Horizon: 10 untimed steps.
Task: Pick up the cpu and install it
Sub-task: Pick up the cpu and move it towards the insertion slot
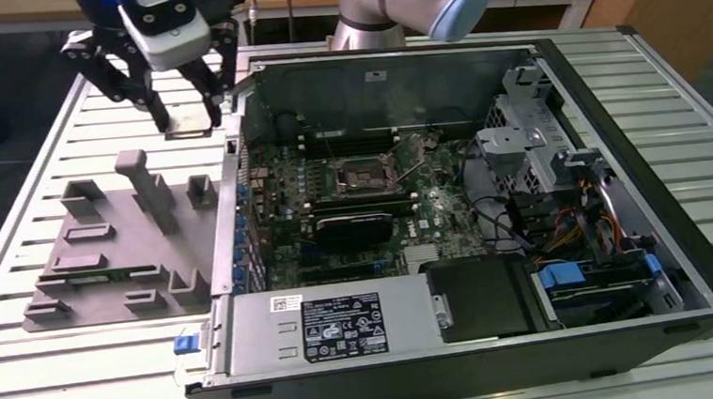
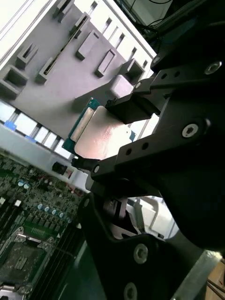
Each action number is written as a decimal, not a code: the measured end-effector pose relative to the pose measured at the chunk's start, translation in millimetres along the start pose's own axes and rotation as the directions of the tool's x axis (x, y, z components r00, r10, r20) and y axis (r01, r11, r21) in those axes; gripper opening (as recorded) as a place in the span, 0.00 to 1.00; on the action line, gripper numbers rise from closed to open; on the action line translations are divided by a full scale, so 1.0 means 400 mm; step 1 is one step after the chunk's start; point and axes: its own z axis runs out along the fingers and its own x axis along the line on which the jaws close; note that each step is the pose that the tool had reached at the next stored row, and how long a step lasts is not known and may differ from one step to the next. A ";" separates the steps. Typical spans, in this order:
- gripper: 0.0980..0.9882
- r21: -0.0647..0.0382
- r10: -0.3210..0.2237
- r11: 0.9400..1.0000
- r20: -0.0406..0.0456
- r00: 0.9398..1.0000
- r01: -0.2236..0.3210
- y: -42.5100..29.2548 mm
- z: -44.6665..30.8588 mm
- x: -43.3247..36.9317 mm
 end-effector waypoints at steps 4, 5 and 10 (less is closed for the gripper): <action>0.50 0.000 0.000 1.000 0.000 1.000 0.000 0.003 0.001 -0.044; 0.50 0.000 0.000 1.000 0.000 1.000 0.000 0.003 0.002 -0.055; 0.50 0.000 0.000 1.000 0.000 1.000 0.000 0.008 0.004 -0.112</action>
